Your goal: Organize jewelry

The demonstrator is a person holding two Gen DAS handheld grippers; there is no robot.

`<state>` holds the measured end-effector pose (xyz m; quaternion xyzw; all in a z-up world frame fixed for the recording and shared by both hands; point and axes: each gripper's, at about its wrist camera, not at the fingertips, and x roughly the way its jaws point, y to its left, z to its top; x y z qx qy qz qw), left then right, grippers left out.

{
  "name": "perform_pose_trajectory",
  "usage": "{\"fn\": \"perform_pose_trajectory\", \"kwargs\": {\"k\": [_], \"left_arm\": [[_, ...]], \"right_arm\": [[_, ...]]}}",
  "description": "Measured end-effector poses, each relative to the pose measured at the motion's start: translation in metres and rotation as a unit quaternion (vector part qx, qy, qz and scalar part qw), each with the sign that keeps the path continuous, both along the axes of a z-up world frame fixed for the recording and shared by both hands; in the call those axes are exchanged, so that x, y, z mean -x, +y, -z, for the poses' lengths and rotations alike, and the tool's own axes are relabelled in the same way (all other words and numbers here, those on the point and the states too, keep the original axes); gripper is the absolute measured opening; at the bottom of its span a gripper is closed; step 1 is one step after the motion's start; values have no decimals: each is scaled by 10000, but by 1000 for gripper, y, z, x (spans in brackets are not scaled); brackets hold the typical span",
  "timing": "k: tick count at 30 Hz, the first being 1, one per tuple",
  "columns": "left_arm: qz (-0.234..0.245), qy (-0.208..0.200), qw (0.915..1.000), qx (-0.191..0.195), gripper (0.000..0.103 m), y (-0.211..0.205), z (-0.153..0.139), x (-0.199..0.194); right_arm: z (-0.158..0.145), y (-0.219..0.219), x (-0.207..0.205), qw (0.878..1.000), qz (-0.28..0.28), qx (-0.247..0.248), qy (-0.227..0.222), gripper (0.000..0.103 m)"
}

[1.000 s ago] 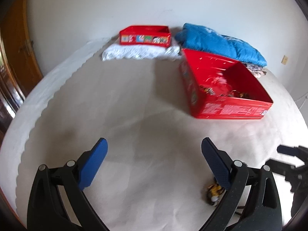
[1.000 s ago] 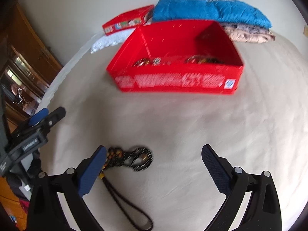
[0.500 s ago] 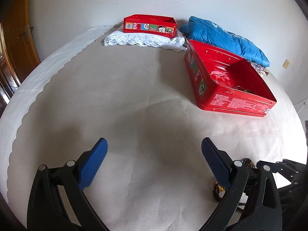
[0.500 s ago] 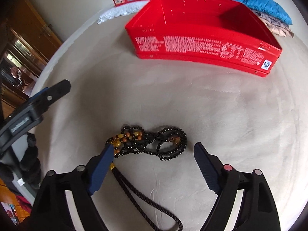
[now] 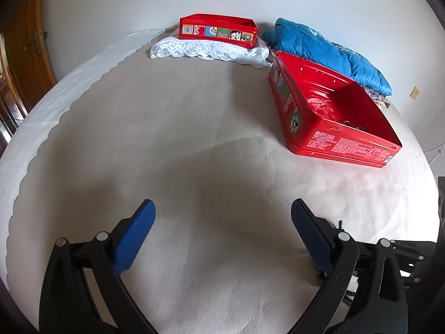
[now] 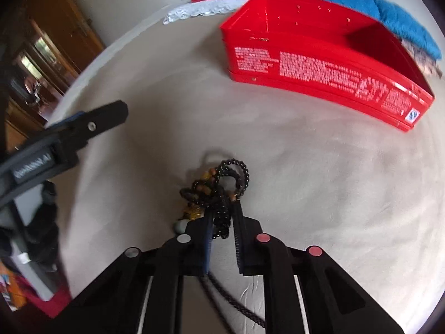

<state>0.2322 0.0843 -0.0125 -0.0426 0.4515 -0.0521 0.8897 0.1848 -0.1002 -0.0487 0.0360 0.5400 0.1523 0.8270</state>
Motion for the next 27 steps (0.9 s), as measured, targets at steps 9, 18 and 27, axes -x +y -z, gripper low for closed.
{"fn": "perform_pose_trajectory", "kwargs": {"k": [9, 18, 27], "left_arm": [[43, 73, 10000, -49, 97, -3, 5, -2], [96, 115, 9998, -106, 97, -7, 9, -3], [123, 154, 9996, -198, 97, -10, 12, -5]], "right_arm": [[-46, -38, 17, 9955, 160, -681, -638, 9], [-72, -69, 26, 9894, 465, -1000, -949, 9], [-39, -99, 3, 9906, 1043, -667, -584, 30]]}}
